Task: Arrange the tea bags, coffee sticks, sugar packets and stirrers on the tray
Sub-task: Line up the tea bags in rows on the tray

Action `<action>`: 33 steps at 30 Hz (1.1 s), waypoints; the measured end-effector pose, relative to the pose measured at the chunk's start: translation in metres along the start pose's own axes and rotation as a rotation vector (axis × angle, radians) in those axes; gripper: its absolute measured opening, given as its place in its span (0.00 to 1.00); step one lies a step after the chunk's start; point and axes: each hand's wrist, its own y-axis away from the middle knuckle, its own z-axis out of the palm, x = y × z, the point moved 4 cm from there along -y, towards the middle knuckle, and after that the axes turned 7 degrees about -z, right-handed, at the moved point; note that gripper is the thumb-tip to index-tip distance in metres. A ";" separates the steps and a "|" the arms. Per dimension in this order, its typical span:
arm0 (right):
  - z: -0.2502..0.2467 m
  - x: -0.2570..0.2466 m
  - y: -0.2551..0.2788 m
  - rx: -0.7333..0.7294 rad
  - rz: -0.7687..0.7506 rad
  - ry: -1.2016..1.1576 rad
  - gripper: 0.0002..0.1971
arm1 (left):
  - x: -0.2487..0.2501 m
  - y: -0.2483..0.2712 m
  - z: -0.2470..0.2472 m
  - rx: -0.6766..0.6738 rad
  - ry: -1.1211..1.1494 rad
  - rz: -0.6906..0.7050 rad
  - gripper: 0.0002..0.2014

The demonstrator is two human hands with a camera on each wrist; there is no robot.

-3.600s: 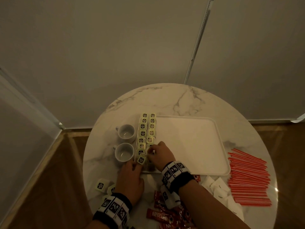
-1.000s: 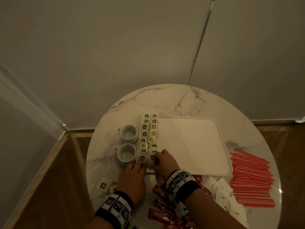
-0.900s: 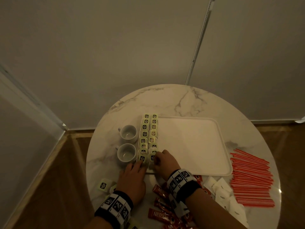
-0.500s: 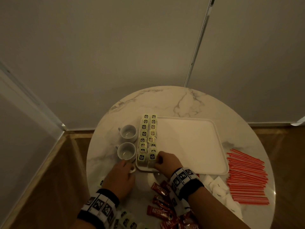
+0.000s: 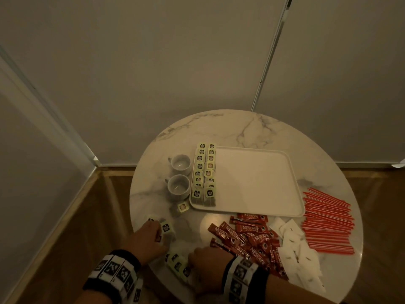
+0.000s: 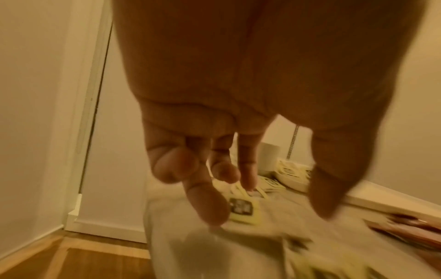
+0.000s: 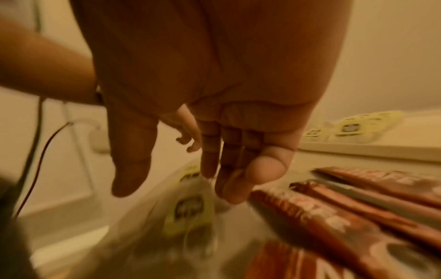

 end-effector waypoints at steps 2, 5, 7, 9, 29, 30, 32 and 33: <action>0.010 -0.004 -0.001 0.022 0.000 0.025 0.23 | 0.004 0.009 0.012 -0.078 -0.063 0.041 0.23; 0.018 -0.005 -0.003 0.061 0.067 0.032 0.21 | 0.009 0.018 0.029 -0.132 -0.063 0.084 0.36; 0.018 -0.004 -0.004 0.092 0.111 -0.007 0.20 | 0.017 0.022 0.036 -0.128 -0.015 0.110 0.37; 0.016 -0.002 -0.005 0.101 0.142 -0.077 0.20 | 0.026 0.025 0.040 -0.104 0.021 0.100 0.28; -0.059 0.044 0.025 0.532 0.236 -0.840 0.06 | 0.069 0.006 0.001 -0.082 0.930 0.126 0.14; -0.067 0.046 0.028 0.578 0.213 -0.932 0.07 | 0.075 0.006 -0.005 -0.119 1.041 0.128 0.16; -0.085 0.049 0.035 0.665 0.152 -1.061 0.08 | 0.093 0.010 -0.021 -0.184 1.264 0.171 0.11; -0.095 0.050 0.038 0.697 0.123 -1.095 0.08 | 0.101 0.012 -0.030 -0.204 1.344 0.200 0.11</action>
